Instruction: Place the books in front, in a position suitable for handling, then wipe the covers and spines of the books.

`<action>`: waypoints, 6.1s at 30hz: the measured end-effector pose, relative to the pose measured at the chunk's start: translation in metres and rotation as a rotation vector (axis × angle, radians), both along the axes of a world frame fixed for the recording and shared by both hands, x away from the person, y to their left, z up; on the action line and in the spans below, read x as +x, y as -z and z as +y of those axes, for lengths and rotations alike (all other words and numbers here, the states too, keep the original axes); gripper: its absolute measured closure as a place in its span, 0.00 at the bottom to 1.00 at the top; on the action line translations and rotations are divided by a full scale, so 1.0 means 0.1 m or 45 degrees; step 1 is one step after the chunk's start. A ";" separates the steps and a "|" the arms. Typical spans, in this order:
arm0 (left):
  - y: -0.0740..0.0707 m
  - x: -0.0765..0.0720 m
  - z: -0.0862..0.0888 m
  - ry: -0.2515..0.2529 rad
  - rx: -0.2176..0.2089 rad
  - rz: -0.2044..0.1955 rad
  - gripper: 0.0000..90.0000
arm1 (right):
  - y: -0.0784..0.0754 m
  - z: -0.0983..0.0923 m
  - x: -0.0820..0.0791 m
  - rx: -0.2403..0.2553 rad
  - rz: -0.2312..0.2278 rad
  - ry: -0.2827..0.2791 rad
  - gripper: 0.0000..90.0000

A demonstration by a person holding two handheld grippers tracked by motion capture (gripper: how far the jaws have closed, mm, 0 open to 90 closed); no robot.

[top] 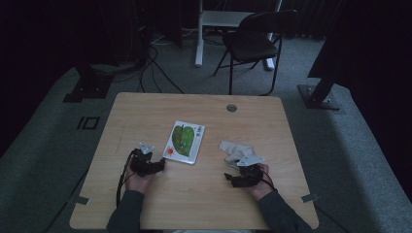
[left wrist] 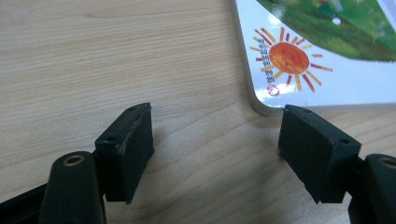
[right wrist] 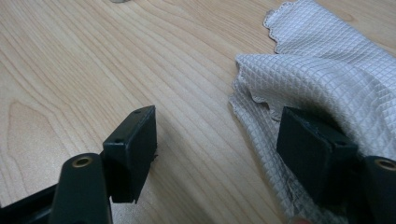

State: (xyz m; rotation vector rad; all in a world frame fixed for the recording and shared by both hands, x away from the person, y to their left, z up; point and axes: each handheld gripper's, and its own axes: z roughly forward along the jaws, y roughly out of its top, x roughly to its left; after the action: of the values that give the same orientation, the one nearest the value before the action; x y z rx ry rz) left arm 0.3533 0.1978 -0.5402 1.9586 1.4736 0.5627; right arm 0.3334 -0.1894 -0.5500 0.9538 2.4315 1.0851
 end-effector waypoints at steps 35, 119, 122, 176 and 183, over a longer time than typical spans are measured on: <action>-0.03 -0.07 -0.26 0.155 -0.123 -0.031 0.28 | -0.28 1.15 1.72 0.100 0.058 -0.002 0.25; -0.25 0.04 -0.18 0.292 -0.320 -0.068 0.30 | -0.05 -0.16 0.14 0.087 0.126 0.012 0.38; -0.14 0.11 -0.19 0.335 -0.350 -0.044 0.31 | -0.09 -0.04 0.07 0.092 0.100 -0.041 0.34; -0.07 0.26 -0.58 0.496 -0.308 0.005 0.41 | -0.03 0.34 -0.23 -0.052 0.095 -0.163 0.12; -0.22 0.20 -0.54 0.493 -0.393 -0.072 0.43 | -0.02 0.35 -0.24 -0.073 0.070 -0.158 0.11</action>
State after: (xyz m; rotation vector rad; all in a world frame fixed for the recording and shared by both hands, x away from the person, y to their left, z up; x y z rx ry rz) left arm 0.3735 0.1441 -0.5181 1.8923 1.0354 0.2034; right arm 0.3096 -0.1541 -0.5476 0.8348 2.5823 1.0356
